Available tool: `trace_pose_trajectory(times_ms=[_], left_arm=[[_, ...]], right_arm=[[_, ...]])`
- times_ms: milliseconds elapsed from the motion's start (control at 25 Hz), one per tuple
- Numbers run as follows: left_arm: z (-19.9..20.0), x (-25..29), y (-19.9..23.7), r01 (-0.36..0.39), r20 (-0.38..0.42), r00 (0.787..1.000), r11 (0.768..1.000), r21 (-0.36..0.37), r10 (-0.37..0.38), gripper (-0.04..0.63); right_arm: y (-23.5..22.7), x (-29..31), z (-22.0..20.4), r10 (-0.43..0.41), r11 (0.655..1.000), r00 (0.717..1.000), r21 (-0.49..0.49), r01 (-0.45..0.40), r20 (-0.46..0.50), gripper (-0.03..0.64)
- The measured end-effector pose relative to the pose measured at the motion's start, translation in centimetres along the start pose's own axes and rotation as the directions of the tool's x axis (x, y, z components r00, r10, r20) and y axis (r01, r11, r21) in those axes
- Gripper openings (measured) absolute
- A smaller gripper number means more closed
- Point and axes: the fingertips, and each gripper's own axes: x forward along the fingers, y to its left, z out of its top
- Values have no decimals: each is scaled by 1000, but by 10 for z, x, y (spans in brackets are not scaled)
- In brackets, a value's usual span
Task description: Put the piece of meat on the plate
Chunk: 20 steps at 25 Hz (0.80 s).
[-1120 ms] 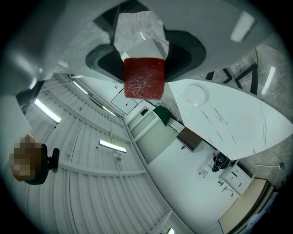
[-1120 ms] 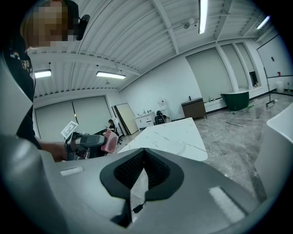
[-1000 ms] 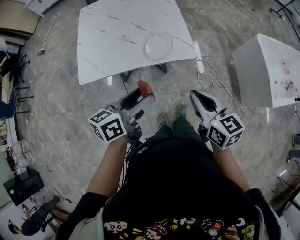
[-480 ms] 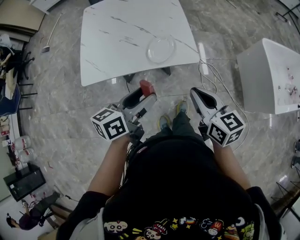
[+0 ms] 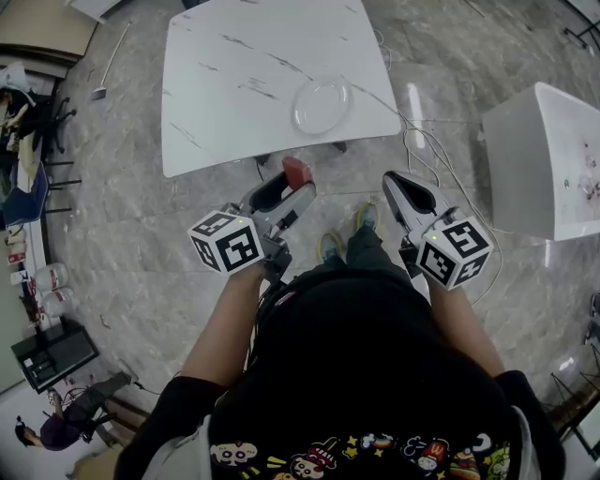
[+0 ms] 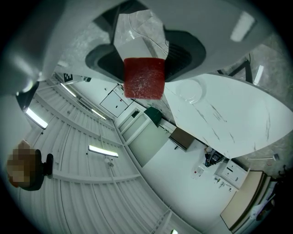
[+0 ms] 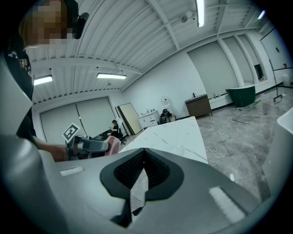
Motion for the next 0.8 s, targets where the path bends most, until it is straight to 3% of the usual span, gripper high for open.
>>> trace_pose_trajectory(times_ms=[800], left_arm=[[21, 96, 57, -154, -89, 983, 985, 73, 160, 385]], right_arm=[[-82, 42, 23, 72, 997, 996, 38, -70, -50, 23]])
